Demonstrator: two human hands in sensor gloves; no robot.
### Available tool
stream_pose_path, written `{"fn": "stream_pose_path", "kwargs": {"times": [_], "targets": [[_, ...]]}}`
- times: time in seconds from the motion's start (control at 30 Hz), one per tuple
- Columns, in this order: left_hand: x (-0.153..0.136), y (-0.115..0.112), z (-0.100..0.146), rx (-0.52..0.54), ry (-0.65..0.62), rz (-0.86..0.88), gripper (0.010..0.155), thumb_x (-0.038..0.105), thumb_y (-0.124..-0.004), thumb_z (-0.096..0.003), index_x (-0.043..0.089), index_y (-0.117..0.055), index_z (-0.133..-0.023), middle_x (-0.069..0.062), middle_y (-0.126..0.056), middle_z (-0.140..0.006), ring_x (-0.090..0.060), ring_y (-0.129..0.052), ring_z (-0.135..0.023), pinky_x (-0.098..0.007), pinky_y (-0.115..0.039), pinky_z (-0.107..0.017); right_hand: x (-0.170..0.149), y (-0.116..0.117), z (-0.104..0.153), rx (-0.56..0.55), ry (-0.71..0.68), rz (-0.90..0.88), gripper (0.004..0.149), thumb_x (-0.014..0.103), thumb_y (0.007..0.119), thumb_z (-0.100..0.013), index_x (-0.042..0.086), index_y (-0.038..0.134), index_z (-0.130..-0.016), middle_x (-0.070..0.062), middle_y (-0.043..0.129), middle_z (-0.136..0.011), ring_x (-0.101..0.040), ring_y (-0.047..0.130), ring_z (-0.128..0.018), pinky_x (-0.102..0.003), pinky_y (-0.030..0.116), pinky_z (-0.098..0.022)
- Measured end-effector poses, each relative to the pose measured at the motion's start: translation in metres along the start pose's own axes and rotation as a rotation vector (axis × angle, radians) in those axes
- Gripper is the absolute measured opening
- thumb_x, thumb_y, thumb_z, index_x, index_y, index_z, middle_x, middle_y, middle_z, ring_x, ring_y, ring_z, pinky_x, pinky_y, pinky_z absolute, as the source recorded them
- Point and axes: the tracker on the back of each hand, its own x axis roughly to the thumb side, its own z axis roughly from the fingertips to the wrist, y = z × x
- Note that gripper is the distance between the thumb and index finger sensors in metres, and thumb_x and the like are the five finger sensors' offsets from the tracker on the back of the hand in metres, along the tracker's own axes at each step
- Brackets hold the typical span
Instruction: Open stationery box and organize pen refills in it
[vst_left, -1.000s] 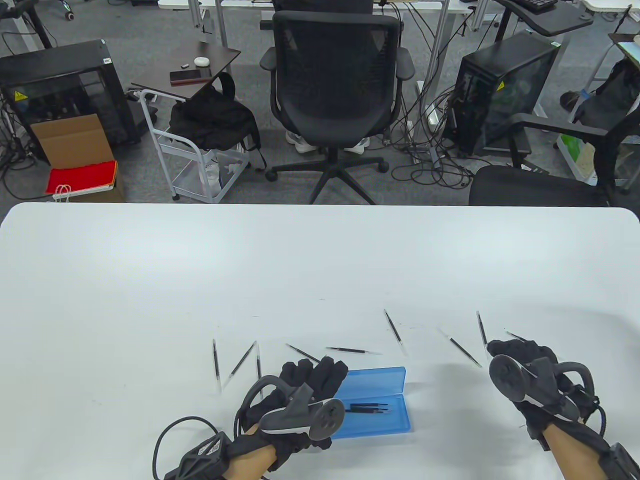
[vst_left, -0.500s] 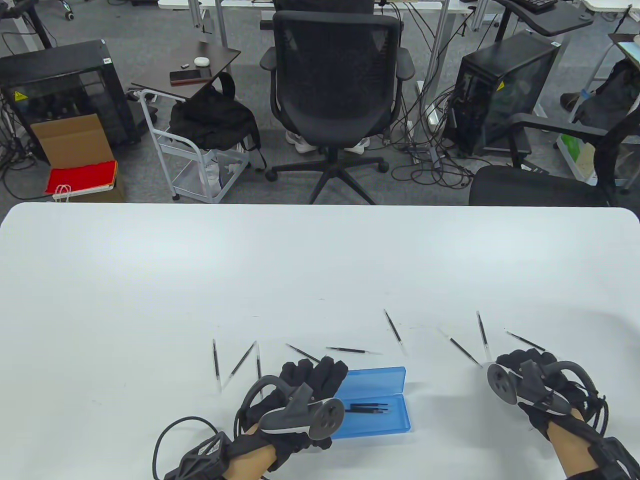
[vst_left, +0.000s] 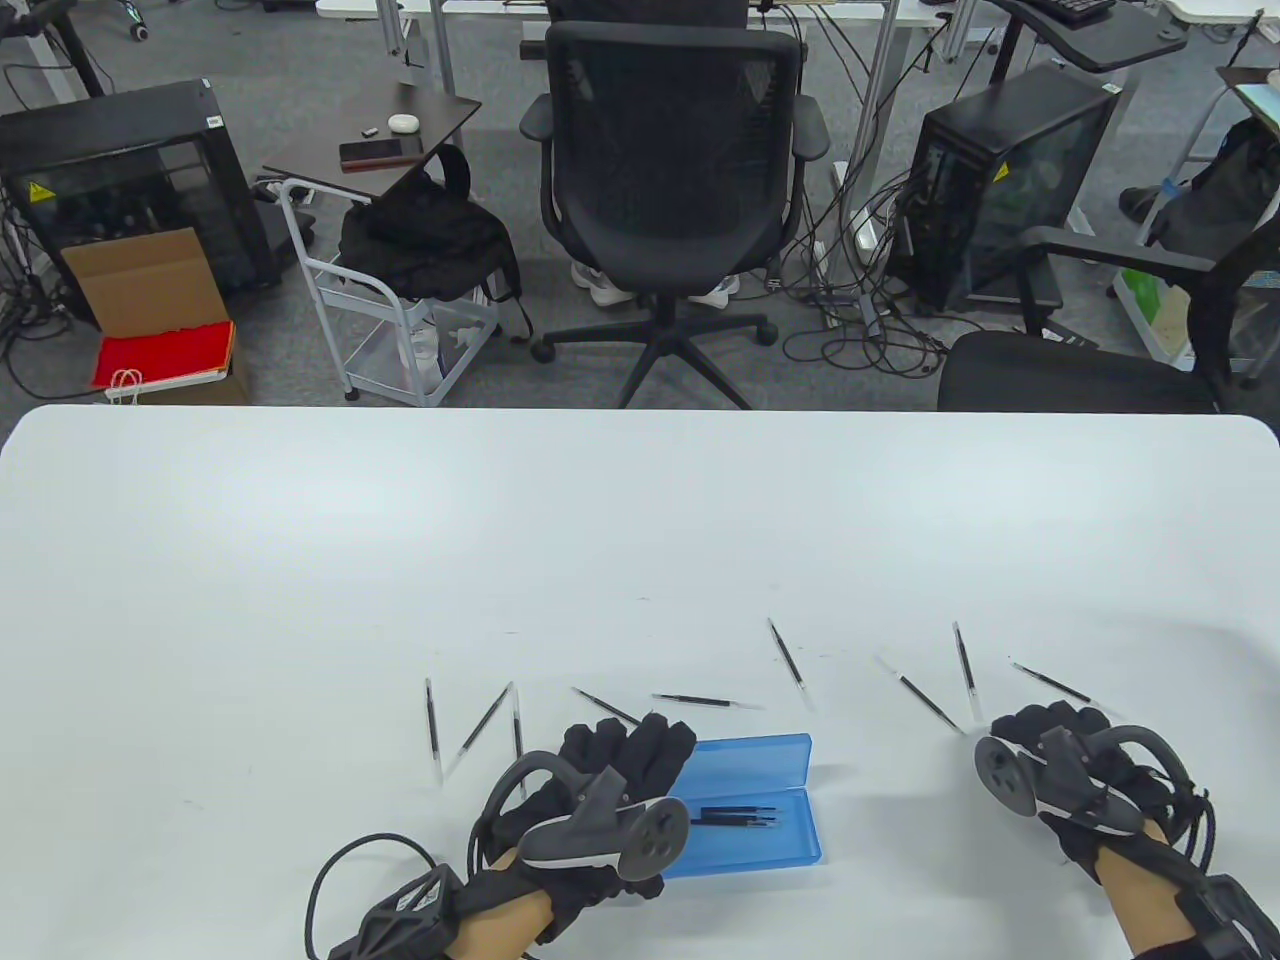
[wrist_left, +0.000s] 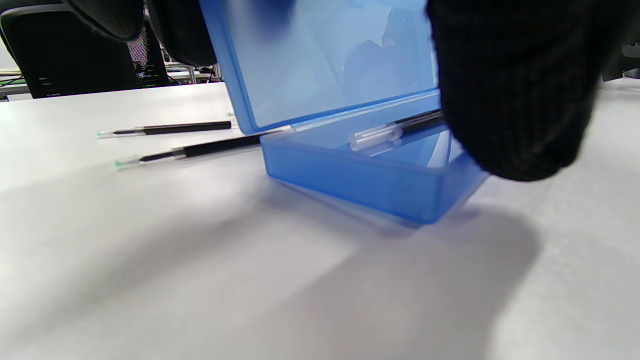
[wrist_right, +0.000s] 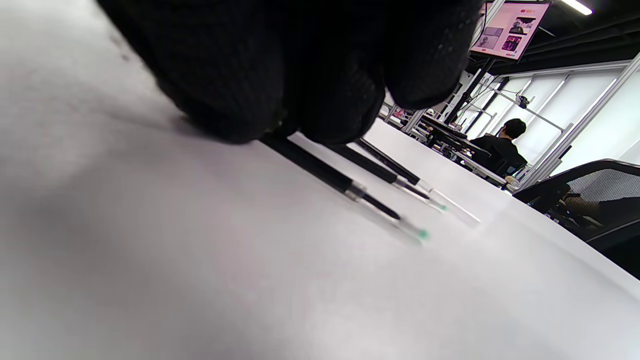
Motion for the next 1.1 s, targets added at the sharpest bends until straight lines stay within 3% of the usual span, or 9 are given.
{"fn": "stream_pose_path", "kwargs": {"times": [0.83,0.97,1.1], "targets": [[0.001,0.000,0.000,0.000,0.002,-0.004,0.127,0.066,-0.090,-0.0333,0.014,-0.009,-0.116,-0.019,-0.023,-0.126,-0.056,-0.056,-0.107,-0.072,-0.052,-0.076,-0.014,0.004,0.003,-0.034,-0.012,-0.120,0.054,0.030,0.094,-0.042,0.021,0.075,-0.092,-0.003,0.099,-0.078,-0.025,0.102,-0.064,-0.055,0.083,-0.064],[0.001,0.000,0.000,0.000,0.002,-0.004,0.127,0.066,-0.090,-0.0333,0.014,-0.009,-0.116,-0.019,-0.023,-0.126,-0.056,-0.056,-0.107,-0.072,-0.052,-0.075,-0.010,-0.013,0.008,-0.106,-0.028,-0.138,0.055,0.031,0.094,-0.042,0.021,0.076,-0.092,-0.003,0.100,-0.077,-0.024,0.103,-0.063,-0.055,0.083,-0.063],[0.000,0.000,0.000,-0.003,0.002,0.001,0.127,0.067,-0.090,-0.0332,0.014,-0.009,-0.116,-0.019,-0.023,-0.126,-0.057,-0.054,-0.107,-0.072,-0.051,-0.076,0.010,-0.053,0.018,-0.212,-0.062,-0.117,0.055,0.032,0.094,-0.042,0.021,0.076,-0.092,-0.003,0.100,-0.077,-0.024,0.103,-0.062,-0.055,0.083,-0.063]]}}
